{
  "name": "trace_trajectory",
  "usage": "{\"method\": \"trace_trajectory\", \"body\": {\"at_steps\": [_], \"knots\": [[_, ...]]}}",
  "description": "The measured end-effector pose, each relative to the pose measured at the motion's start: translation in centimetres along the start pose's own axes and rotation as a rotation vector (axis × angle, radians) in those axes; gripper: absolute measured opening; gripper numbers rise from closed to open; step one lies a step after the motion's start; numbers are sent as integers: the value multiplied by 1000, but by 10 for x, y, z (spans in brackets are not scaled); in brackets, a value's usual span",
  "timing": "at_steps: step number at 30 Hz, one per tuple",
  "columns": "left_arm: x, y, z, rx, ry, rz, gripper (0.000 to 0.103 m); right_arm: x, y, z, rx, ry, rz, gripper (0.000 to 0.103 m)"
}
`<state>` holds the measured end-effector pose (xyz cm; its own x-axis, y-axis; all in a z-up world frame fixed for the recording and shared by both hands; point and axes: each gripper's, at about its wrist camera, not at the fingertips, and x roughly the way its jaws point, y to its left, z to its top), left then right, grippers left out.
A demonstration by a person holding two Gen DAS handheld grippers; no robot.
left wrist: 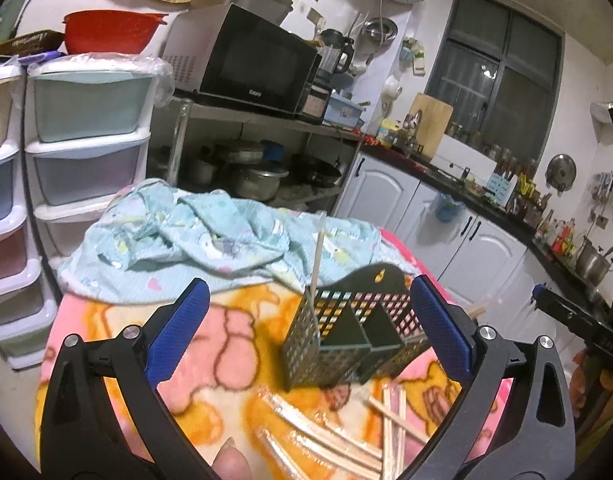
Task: Organize utensils
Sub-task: 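Move both open tools back down to the remaining wrapped chopsticks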
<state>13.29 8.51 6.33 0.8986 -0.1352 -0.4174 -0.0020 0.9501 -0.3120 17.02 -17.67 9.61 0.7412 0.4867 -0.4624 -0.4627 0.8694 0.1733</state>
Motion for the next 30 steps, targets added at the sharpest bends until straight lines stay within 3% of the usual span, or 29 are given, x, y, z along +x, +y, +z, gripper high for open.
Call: {"method": "trace_trajectory", "body": {"at_steps": [21, 30], "knots": [[10, 9, -61, 36, 186, 33, 92, 29, 44, -64, -157, 181, 8, 67], [30, 20, -89, 29, 326, 36, 92, 57, 47, -89, -208, 285, 8, 67]]}}
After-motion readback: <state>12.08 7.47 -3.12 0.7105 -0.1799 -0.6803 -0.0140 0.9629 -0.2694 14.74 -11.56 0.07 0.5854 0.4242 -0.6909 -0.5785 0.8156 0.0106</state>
